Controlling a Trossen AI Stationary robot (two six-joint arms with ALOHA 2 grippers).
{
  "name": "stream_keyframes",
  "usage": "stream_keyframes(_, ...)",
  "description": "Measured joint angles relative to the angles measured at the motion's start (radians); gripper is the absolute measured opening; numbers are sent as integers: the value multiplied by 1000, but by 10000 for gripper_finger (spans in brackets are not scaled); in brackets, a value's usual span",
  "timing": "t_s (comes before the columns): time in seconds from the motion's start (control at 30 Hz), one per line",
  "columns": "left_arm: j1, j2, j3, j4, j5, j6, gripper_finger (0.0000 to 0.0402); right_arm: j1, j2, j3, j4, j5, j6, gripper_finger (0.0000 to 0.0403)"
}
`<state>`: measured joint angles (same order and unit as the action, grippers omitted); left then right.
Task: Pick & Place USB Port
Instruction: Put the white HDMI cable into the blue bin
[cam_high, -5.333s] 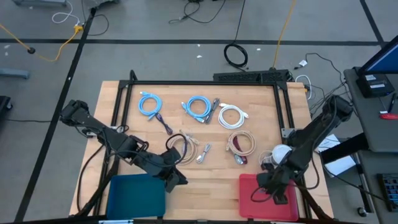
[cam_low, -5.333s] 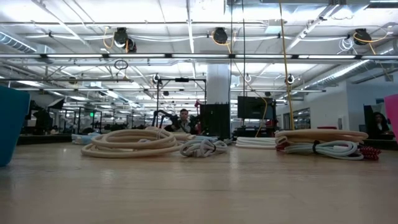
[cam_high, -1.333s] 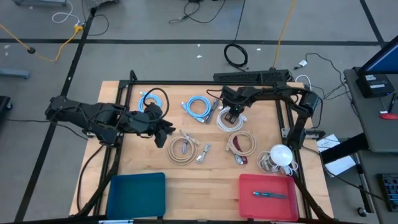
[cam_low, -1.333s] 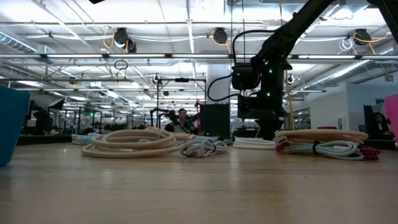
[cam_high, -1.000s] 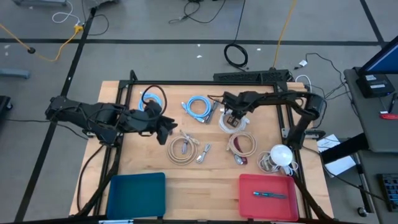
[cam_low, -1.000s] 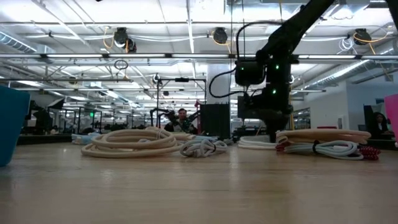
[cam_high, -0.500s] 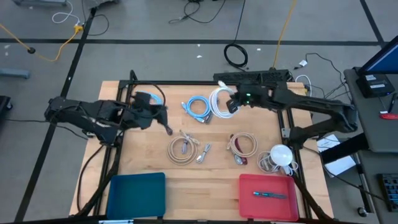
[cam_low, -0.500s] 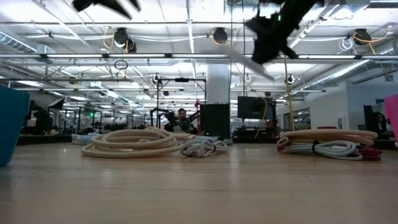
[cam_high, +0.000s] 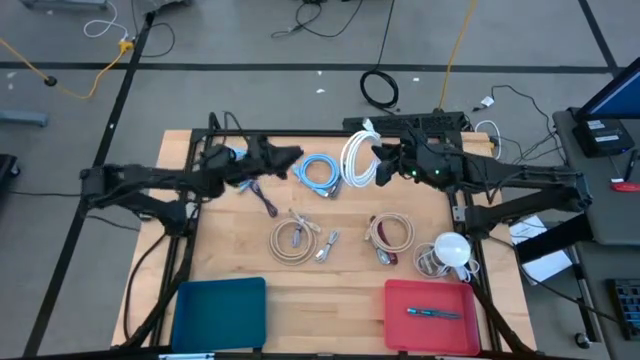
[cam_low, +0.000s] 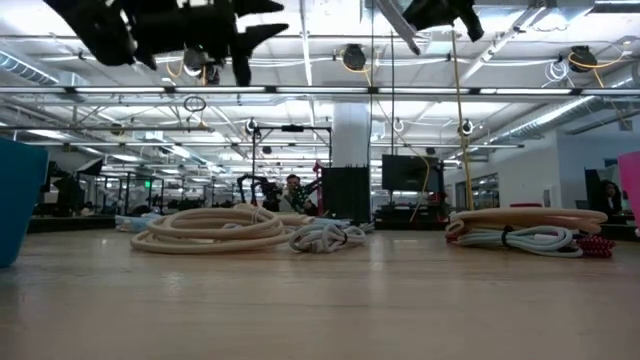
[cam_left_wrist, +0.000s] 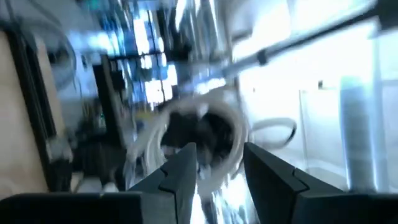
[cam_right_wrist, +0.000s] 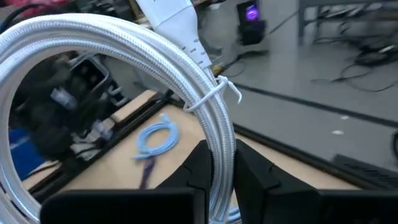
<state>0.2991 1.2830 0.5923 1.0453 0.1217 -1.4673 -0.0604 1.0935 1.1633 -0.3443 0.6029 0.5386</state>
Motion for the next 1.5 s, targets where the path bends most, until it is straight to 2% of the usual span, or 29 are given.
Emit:
stream_keyframes(0.07, -14, 28, 62, -37, 72, 52, 137, 4, 17, 1, 7, 25, 1, 31)
stream_keyframes(0.1, -28, 36, 109, -111, 97, 116, 140, 4, 27, 1, 4, 26, 3, 31)
stream_keyframes(0.2, -59, 45, 278, -543, 137, 375, 156, 4, 69, 1, 8, 25, 14, 31)
stream_keyframes(0.3, -84, 54, 453, -891, 65, 582, 183, 4, 108, 1, 5, 24, 25, 31)
stream_keyframes(0.43, -90, 64, 598, -1111, 5, 731, 220, 4, 148, 1, 25, 14, 25, 31)
stream_keyframes(0.53, -79, 85, 654, -1160, 0, 761, 238, 4, 166, 1, 38, -2, 30, 31)
stream_keyframes(0.73, -50, 124, 657, -1196, 46, 763, 243, 3, 181, 0, 40, -4, 34, 31)
stream_keyframes(0.97, -61, 175, 657, -1101, 109, 729, 244, 3, 181, 0, 37, -6, 38, 31)
stream_keyframes(1.5, -81, 136, 655, -1089, 148, 754, 244, 1, 181, 1, 21, -5, 25, 31)
